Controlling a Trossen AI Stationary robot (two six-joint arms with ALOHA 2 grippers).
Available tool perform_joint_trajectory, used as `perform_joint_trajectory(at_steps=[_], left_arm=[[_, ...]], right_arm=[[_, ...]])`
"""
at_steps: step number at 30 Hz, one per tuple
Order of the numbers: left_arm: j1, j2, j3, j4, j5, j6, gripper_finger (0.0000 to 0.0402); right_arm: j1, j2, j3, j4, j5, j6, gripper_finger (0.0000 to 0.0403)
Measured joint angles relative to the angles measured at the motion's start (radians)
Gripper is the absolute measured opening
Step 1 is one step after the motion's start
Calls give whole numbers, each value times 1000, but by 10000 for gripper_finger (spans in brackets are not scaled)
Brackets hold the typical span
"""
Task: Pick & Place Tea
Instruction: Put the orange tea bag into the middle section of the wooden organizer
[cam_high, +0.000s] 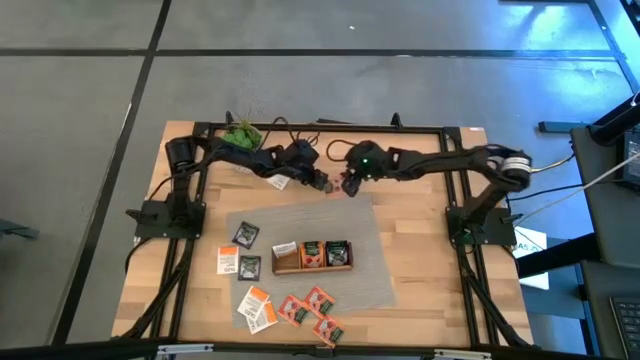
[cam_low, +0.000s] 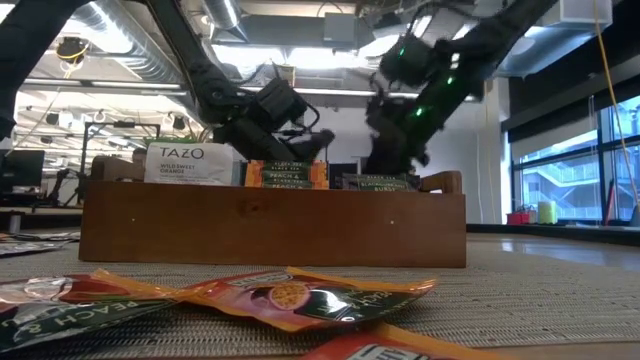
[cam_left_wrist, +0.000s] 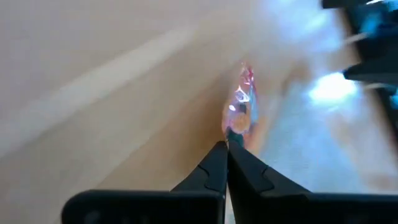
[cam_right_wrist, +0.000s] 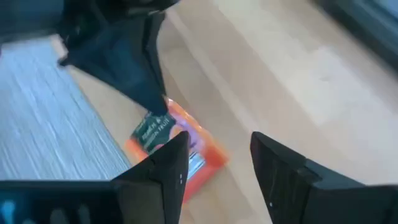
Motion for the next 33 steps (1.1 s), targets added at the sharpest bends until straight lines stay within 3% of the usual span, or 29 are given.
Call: perform_joint_trajectory(at_steps=[4,8,13,18,20,25,33], left_arm=[[21,-59,7,-5,88,89,3],[33,-145,59,-133,165,188,2],[-11,-224,228,-561,160,392,2],[-106,-235,482,-1049,15,605,2],[-144,-233,555,-1142,-15,655,2],[-237,-234,660,-1222,-13,680,2],[-403,-209,664,-1255,-14,683,2]], right_arm=[[1,-116,3,-86,1,-88,174],[1,-208,2,-184,-18,-124,174],[1,-261,3,-230,-49,-120,174],[0,-260,4,-224,-49,-120,174],[0,-255,4,-221,-48,-119,174],[0,-216,4,-208,-40,-117,174],[0,-140,4,-212,-39,-121,174]])
